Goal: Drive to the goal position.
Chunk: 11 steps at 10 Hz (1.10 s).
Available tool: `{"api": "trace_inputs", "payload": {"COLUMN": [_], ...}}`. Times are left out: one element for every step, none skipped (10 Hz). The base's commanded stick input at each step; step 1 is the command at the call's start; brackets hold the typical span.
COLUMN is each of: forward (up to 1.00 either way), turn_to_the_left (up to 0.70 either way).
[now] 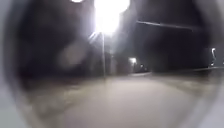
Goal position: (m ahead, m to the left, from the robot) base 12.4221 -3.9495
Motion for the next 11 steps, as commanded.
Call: {"api": "trace_inputs", "payload": {"forward": [1.00, 1.00, 1.00, 1.00, 1.00, 1.00, 1.00, 1.00, 1.00, 1.00, 1.00], "turn_to_the_left": [0.00, 0.00, 0.00, 0.00, 0.00, -0.17, -0.38, -0.40, -0.01, 0.00, 0.00]}}
